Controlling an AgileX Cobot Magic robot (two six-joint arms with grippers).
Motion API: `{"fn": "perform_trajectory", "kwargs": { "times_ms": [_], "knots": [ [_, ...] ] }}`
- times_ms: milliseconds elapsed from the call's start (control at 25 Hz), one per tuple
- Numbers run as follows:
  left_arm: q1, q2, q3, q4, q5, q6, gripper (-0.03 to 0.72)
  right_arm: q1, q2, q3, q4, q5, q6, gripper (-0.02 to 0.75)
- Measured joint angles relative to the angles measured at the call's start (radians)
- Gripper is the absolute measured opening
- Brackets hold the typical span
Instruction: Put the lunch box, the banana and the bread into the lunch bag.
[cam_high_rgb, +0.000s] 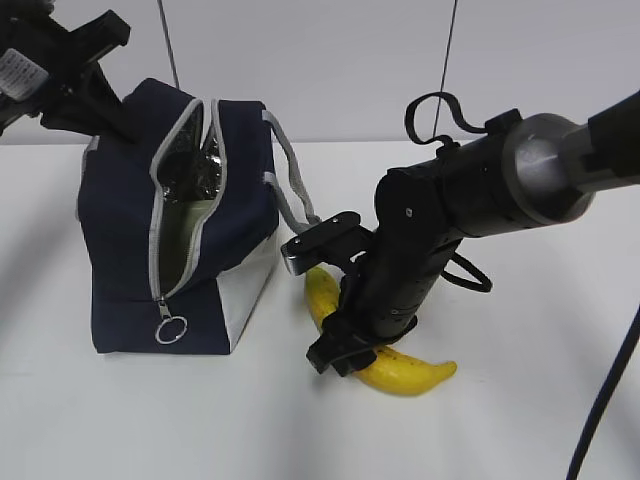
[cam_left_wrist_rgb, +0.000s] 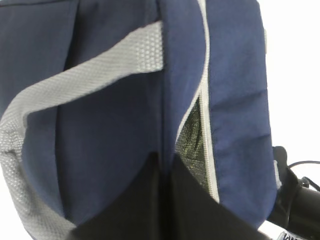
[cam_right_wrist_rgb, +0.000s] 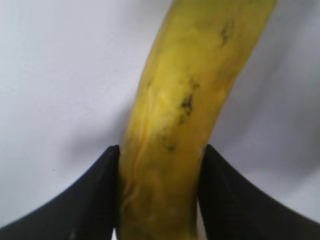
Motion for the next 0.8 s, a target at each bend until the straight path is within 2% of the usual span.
{"fn": "perform_trajectory", "kwargs": {
  "times_ms": [80, 280, 600, 800],
  "knots": [
    [0.0, 0.0, 0.0, 0.007, 0.0, 0.0, -0.003, 0.0, 0.0, 0.0, -0.006, 0.009, 0.004, 0.312],
    [0.0, 0.0, 0.0, 0.012, 0.0, 0.0, -0.003, 0.0, -0.054, 0.0, -0.08, 0.086, 0.046, 0.309],
    [0.0, 0.0, 0.0, 0.013, 0.0, 0.001, -0.003, 0.0, -0.26, 0.0, -0.265, 0.329, 0.117, 0.309],
    [0.0, 0.0, 0.0, -0.011, 0.0, 0.001, -0.003, 0.0, -0.386, -0.011, -0.333, 0.392, 0.151, 0.309]
  ]
}}
